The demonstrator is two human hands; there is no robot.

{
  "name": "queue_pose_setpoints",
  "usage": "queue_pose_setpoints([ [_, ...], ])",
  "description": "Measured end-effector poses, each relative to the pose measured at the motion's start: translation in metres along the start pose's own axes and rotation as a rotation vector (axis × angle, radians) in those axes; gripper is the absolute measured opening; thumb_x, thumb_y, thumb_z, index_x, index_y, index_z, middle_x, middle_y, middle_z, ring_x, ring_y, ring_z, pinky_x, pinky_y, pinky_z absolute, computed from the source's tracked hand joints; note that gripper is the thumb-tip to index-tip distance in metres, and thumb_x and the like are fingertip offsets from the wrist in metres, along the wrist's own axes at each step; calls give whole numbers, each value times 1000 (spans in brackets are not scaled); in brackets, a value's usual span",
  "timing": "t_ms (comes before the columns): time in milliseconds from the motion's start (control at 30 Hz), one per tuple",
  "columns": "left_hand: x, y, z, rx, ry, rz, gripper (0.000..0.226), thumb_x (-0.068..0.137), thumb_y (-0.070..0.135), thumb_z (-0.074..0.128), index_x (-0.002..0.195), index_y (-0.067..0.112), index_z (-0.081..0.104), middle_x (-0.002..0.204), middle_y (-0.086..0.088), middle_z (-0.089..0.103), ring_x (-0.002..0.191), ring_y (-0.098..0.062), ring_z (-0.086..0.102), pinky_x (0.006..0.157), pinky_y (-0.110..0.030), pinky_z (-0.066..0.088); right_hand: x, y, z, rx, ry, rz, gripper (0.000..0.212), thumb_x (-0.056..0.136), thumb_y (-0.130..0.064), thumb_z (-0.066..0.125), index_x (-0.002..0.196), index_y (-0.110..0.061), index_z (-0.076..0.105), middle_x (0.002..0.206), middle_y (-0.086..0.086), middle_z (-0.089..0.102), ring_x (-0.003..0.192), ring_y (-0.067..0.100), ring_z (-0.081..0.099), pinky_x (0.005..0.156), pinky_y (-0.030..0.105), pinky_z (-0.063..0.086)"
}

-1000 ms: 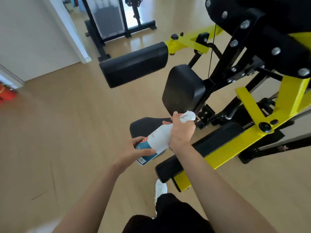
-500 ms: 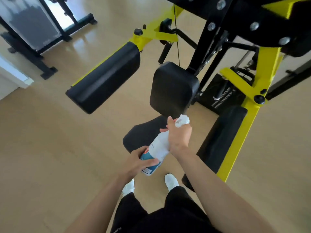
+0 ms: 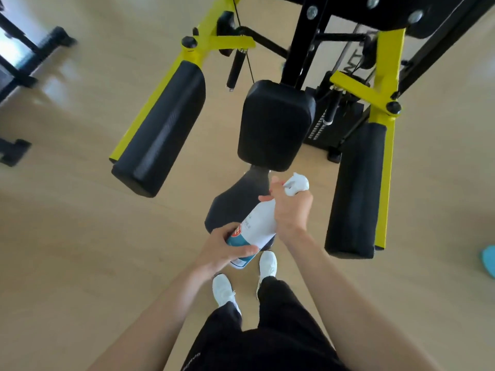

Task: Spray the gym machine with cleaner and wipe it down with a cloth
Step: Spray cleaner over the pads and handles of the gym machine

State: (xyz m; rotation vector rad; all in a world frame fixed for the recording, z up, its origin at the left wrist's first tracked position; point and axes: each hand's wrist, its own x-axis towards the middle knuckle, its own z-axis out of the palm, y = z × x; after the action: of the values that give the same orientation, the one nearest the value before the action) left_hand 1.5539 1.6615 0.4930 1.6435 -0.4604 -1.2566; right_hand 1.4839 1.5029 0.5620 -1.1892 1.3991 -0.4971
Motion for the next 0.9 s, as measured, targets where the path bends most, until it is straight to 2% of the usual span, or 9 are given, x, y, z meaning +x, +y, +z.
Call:
queue_pose_setpoints([
  [67,2,11,-1,-11,0,33,58,56,41,92,103,15,71,98,-8,74,88,-21,73,73,-31,59,-2,-16,-3,57,-18,-117,26,96,-34,72,103,-10,63,82,3,77,65,14,76,67,31,57],
  [133,4,20,1,-32,0,60,58,56,40,92,104,15,71,96,-5,75,85,-17,73,71,-26,57,1,-29,-3,82,-39,-172,23,95,-31,73,101,-10,65,78,0,76,66,21,77,71,32,58],
  [233,6,27,0,-54,22,78,60,54,40,91,105,15,71,93,-1,75,83,-14,72,70,-24,55,8,-37,4,56,-49,-112,24,97,-35,69,100,-11,65,64,-5,72,66,22,77,74,31,56],
  [400,2,23,-2,-22,15,32,63,57,50,89,107,18,69,96,-1,75,88,-16,74,71,-24,57,20,-27,15,2,-87,-35,27,98,-38,69,104,-12,62,84,-1,73,64,19,77,68,33,59],
  [500,1,17,-5,-14,27,-26,65,57,56,86,107,19,67,97,-1,75,92,-19,74,74,-26,58,23,-17,23,12,-113,-15,25,97,-35,70,107,-14,61,84,-2,75,65,21,77,75,42,64],
  [600,4,14,-15,13,48,-52,66,58,55,87,107,16,67,98,-3,76,92,-22,75,78,-33,62,28,-11,32,24,-137,56,23,99,-35,67,94,-14,61,78,-4,74,64,23,77,85,48,61],
  [667,3,16,-22,35,81,-64,68,57,56,87,107,16,67,98,-1,76,92,-22,76,78,-33,62,31,-12,41,36,-167,93,25,100,-36,65,95,-11,63,75,-1,73,65,26,77,89,49,61],
  [767,4,23,-27,27,156,-48,70,57,58,86,111,18,67,101,1,77,94,-20,76,82,-35,63,37,-26,59,6,-259,87,33,100,-31,66,114,-2,63,73,-2,72,70,27,77,82,46,63],
  [900,11,44,-26,-63,315,-2,61,60,52,87,110,21,69,99,3,77,93,-18,76,77,-31,62,49,-64,86,-35,-440,-46,22,96,-24,72,102,-7,60,89,5,70,63,26,76,73,48,65],
])
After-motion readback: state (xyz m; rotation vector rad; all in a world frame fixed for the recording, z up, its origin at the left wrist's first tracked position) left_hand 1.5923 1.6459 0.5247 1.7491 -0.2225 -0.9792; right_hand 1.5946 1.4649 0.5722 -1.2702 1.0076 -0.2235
